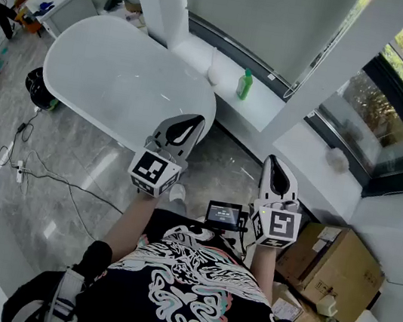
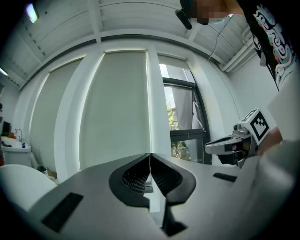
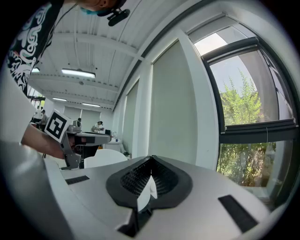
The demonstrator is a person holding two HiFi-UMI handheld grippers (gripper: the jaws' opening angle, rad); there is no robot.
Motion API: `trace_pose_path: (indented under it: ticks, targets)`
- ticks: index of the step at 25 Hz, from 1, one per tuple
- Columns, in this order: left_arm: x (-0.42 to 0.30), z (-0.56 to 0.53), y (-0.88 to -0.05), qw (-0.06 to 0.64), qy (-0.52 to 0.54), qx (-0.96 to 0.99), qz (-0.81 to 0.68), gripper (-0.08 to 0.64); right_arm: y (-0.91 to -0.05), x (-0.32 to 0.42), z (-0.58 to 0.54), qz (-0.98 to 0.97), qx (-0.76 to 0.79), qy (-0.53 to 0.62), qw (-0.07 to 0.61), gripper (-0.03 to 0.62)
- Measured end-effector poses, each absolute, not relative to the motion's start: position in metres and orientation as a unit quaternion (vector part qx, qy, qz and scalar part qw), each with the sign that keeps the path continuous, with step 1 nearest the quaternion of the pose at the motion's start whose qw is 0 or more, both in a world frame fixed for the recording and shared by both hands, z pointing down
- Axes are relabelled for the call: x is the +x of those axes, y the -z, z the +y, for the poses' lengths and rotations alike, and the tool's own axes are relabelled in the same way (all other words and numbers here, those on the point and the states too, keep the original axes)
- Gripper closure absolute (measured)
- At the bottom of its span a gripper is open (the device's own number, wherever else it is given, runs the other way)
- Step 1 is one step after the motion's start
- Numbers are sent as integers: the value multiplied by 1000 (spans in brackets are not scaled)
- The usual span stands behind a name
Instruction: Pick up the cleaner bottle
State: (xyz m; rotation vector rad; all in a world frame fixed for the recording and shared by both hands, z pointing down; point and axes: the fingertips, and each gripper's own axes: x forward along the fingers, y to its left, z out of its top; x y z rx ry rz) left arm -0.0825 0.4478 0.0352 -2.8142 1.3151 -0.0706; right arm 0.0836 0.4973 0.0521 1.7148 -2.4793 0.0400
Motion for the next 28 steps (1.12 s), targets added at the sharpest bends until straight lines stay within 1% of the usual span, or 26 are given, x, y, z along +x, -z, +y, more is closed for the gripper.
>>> trace_pose_path:
  ticks: [7,18,28]
  targets:
    - [-101,455,-36,15,28,-899,436,541,-54,77,503,-821,568,-24,49,565]
    - [-93,461,-47,5,36,-898,439,541,-65,86,501,-821,567,-40,49,564]
    - [-86,435,-59,-4,40,-899,436,541,-73,92,477,-822,566,-47,45,563]
